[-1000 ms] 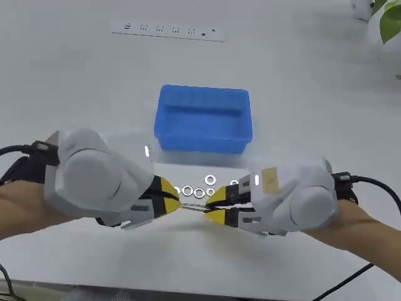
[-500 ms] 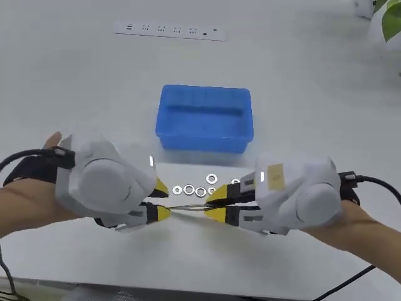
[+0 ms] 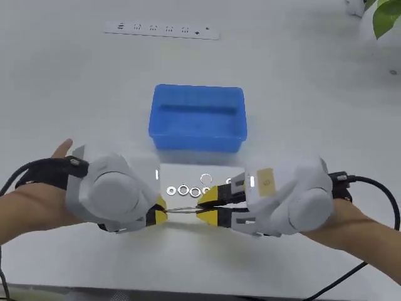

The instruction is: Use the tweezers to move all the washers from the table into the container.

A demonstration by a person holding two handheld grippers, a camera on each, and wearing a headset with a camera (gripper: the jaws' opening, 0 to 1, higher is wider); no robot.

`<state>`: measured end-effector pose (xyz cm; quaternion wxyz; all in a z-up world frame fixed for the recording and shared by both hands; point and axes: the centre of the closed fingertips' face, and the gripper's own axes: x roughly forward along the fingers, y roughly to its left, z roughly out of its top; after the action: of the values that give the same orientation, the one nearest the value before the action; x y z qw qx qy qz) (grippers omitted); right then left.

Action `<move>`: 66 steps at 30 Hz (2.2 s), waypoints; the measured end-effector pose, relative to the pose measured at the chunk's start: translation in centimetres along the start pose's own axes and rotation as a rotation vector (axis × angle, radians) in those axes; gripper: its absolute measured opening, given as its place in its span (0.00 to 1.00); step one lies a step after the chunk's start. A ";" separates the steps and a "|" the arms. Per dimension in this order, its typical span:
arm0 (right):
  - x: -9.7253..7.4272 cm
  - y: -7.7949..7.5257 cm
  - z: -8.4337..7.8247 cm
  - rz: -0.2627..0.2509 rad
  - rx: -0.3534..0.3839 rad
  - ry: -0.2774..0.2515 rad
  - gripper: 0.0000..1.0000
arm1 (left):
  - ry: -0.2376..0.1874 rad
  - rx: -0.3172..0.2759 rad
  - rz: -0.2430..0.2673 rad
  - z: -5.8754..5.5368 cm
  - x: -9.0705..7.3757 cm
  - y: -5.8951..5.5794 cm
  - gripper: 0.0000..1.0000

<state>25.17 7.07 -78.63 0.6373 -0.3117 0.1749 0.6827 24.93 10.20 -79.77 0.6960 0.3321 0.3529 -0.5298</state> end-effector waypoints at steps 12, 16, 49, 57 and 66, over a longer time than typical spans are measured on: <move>0.0 0.1 -0.1 0.011 0.037 -0.031 0.06 | -0.142 -0.011 0.026 4.4 -3.4 -0.2 0.06; -0.2 0.0 -0.2 0.014 0.046 -0.048 0.06 | -0.166 -0.024 0.026 4.8 -3.4 -0.1 0.06; -0.6 -0.1 0.4 -0.003 0.046 -0.089 0.07 | -0.344 -0.085 -0.017 8.3 -2.9 -0.2 0.07; -0.4 -0.4 0.2 -0.018 0.014 -0.044 0.10 | -0.358 -0.087 -0.001 7.9 -2.9 -0.1 0.07; 0.4 0.1 0.9 0.039 -0.017 -0.039 0.10 | -0.343 -0.055 -0.009 8.0 -2.9 -0.5 0.07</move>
<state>24.86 7.98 -78.23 0.6243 -0.3002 0.1625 0.7027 24.99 4.83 -73.09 0.7526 0.2159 0.2447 -0.5720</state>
